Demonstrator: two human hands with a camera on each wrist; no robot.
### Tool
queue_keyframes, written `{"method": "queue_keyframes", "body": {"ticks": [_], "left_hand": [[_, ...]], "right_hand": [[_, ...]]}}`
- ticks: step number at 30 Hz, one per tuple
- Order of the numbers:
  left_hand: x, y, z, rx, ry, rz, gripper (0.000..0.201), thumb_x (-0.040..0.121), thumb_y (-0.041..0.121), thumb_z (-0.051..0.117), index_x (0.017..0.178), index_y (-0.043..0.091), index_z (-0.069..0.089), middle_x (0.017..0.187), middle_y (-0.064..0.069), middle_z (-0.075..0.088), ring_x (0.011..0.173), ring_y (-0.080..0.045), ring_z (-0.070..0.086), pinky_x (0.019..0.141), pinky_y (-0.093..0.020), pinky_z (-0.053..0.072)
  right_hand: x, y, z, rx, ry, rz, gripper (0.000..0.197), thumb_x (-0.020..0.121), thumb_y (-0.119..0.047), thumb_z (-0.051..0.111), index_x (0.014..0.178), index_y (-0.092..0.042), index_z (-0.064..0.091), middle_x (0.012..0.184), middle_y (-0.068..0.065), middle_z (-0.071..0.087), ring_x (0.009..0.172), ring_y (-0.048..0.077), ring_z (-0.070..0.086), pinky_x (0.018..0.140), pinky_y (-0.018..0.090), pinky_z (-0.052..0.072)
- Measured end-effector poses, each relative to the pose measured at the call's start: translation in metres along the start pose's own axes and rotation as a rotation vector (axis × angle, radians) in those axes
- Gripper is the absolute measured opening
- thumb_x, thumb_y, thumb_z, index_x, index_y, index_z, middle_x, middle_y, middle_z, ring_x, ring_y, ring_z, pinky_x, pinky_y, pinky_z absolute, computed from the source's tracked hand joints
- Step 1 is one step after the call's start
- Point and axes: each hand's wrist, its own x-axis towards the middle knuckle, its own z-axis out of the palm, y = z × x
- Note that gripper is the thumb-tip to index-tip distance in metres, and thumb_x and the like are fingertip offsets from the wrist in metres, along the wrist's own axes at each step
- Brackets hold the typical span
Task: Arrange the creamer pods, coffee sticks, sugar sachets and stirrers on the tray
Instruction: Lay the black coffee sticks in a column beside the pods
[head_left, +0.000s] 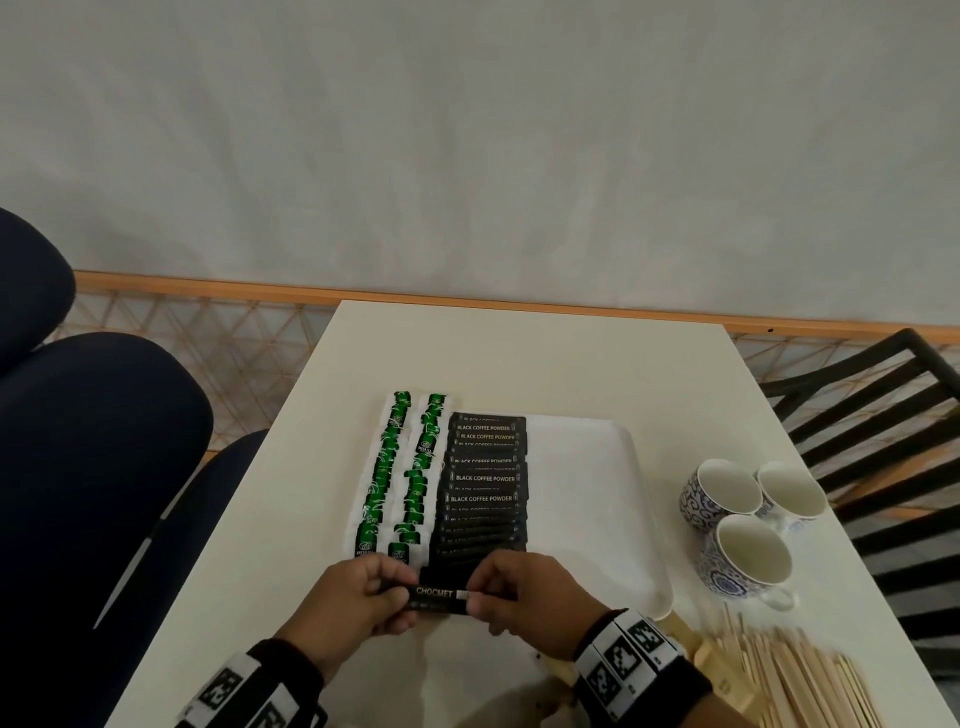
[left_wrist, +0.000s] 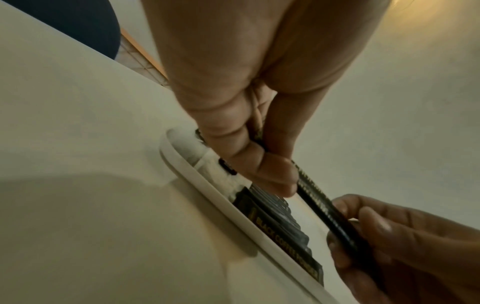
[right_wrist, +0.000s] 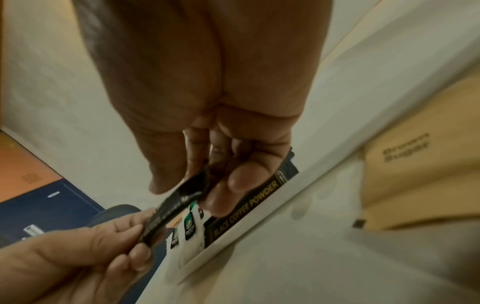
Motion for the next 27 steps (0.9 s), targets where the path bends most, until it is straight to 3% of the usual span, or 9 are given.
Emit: {"method": "queue_keyframes", "body": {"ticks": [5, 8, 10, 12, 13, 15, 20, 24, 27], "left_hand": [[0.004, 0.009, 0.013, -0.001, 0.025, 0.171, 0.021, 0.083, -0.019, 0.056, 0.081, -0.003, 0.068, 0.086, -0.021, 0.071, 0.072, -0.029, 0.071, 0.065, -0.026, 0.057], [0.009, 0.012, 0.018, 0.112, 0.023, 0.276, 0.032, 0.079, -0.016, 0.064, 0.073, 0.014, 0.076, 0.087, -0.010, 0.075, 0.084, -0.022, 0.071, 0.079, -0.028, 0.055], [0.013, 0.011, 0.020, 0.236, 0.043, 0.353, 0.038, 0.076, -0.012, 0.068, 0.068, 0.024, 0.076, 0.090, 0.002, 0.075, 0.088, -0.008, 0.069, 0.083, -0.019, 0.051], [0.015, 0.009, 0.021, 0.427, 0.099, 0.428, 0.038, 0.076, -0.007, 0.070, 0.071, 0.030, 0.073, 0.090, 0.010, 0.071, 0.086, 0.001, 0.064, 0.076, -0.008, 0.047], [0.014, 0.007, 0.021, 0.508, 0.131, 0.469, 0.037, 0.077, -0.006, 0.069, 0.076, 0.030, 0.072, 0.088, 0.011, 0.068, 0.084, 0.002, 0.062, 0.072, -0.007, 0.046], [0.014, 0.003, 0.021, 0.606, 0.175, 0.543, 0.034, 0.079, -0.007, 0.064, 0.080, 0.027, 0.070, 0.086, 0.013, 0.063, 0.083, 0.004, 0.059, 0.068, -0.005, 0.044], [0.020, -0.015, 0.014, 0.823, 0.158, 0.589, 0.043, 0.082, -0.002, 0.062, 0.080, 0.041, 0.062, 0.087, 0.023, 0.056, 0.087, -0.001, 0.055, 0.075, -0.011, 0.040], [0.019, -0.027, 0.015, 0.938, 0.073, 0.613, 0.031, 0.088, 0.007, 0.054, 0.097, 0.030, 0.072, 0.093, 0.021, 0.053, 0.094, -0.007, 0.048, 0.079, -0.008, 0.032], [0.017, -0.030, 0.018, 0.952, 0.054, 0.611, 0.039, 0.082, 0.017, 0.044, 0.108, 0.027, 0.072, 0.095, 0.017, 0.050, 0.093, -0.007, 0.044, 0.079, -0.006, 0.028]], "right_hand": [[-0.003, -0.001, -0.008, 0.438, -0.072, 0.134, 0.015, 0.098, -0.026, 0.052, 0.095, -0.011, 0.052, 0.079, 0.007, 0.068, 0.061, 0.020, 0.064, 0.053, 0.025, 0.047], [-0.001, 0.004, -0.014, 0.526, -0.014, 0.130, 0.004, 0.094, -0.009, 0.057, 0.091, -0.009, 0.054, 0.075, 0.010, 0.064, 0.060, 0.020, 0.062, 0.053, 0.025, 0.045], [0.002, 0.010, -0.020, 0.451, 0.088, 0.099, 0.011, 0.086, -0.002, 0.064, 0.089, -0.011, 0.057, 0.075, 0.009, 0.064, 0.062, 0.018, 0.062, 0.057, 0.027, 0.048], [0.005, 0.015, -0.024, 0.203, 0.170, 0.087, 0.017, 0.081, -0.008, 0.070, 0.089, -0.019, 0.061, 0.082, 0.002, 0.070, 0.071, 0.014, 0.066, 0.069, 0.027, 0.054], [0.005, 0.017, -0.025, 0.063, 0.195, 0.093, 0.018, 0.080, -0.013, 0.071, 0.089, -0.025, 0.061, 0.084, -0.004, 0.071, 0.075, 0.008, 0.066, 0.074, 0.023, 0.054], [0.005, 0.021, -0.022, -0.118, 0.238, 0.097, 0.016, 0.082, -0.020, 0.070, 0.088, -0.033, 0.061, 0.084, -0.011, 0.069, 0.077, 0.000, 0.063, 0.070, 0.010, 0.047], [0.003, 0.033, -0.003, -0.263, 0.269, 0.059, 0.014, 0.085, -0.028, 0.067, 0.099, -0.029, 0.068, 0.093, -0.013, 0.069, 0.083, 0.001, 0.059, 0.069, 0.003, 0.038], [0.007, 0.034, 0.003, -0.320, 0.291, 0.040, 0.014, 0.085, -0.032, 0.065, 0.097, -0.028, 0.070, 0.095, -0.010, 0.071, 0.088, 0.005, 0.062, 0.079, 0.015, 0.045], [0.011, 0.035, 0.006, -0.385, 0.310, 0.015, 0.016, 0.085, -0.036, 0.063, 0.097, -0.028, 0.070, 0.097, -0.010, 0.069, 0.093, 0.008, 0.061, 0.084, 0.023, 0.046]]}}
